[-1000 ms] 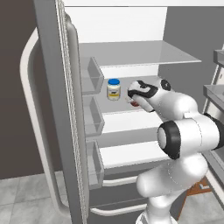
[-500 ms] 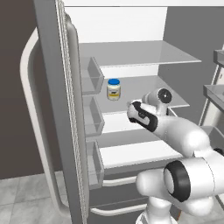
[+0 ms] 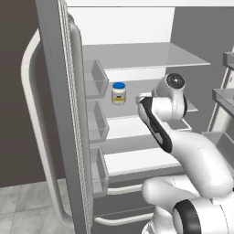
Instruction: Pick onion from the fridge and place it on the plate on the counter.
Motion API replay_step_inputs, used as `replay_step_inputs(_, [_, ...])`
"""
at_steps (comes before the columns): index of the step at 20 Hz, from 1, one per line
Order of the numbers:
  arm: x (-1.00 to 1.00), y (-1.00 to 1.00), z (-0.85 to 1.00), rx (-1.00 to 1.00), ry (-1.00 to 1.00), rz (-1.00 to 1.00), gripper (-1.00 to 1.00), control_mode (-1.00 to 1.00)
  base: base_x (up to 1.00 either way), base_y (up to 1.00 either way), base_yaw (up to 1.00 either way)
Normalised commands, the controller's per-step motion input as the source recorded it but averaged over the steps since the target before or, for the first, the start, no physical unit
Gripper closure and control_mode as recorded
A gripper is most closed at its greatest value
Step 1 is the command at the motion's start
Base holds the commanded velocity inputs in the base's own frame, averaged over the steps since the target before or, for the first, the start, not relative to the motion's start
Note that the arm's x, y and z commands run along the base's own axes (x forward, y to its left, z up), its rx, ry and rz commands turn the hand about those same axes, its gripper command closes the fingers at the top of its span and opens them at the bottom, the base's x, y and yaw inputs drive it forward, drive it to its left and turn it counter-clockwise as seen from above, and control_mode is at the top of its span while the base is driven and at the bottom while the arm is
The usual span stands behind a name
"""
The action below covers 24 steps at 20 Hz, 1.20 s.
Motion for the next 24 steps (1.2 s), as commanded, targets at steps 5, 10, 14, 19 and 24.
replay_step_inputs(5, [-0.95, -0.03, 0.36, 0.0, 0.13, 0.0, 1.0, -1.0, 0.0, 0.0, 0.0])
replay_step_inputs(10, [-0.82, 0.0, 0.05, 0.0, 0.03, -0.02, 1.0, -1.0, 0.0, 0.0, 0.0])
replay_step_inputs(14, [-0.69, 0.0, 0.0, 0.0, 0.0, -0.03, 1.0, -1.0, 0.0, 0.0, 0.0])
replay_step_inputs(19, [-0.57, 0.01, 0.22, 0.0, 0.12, 0.0, 1.0, -1.0, 0.0, 0.0, 0.0])
replay_step_inputs(24, [-0.54, 0.0, 0.1, 0.01, 0.14, 0.0, 1.0, -1.0, 0.0, 0.0, 0.0])
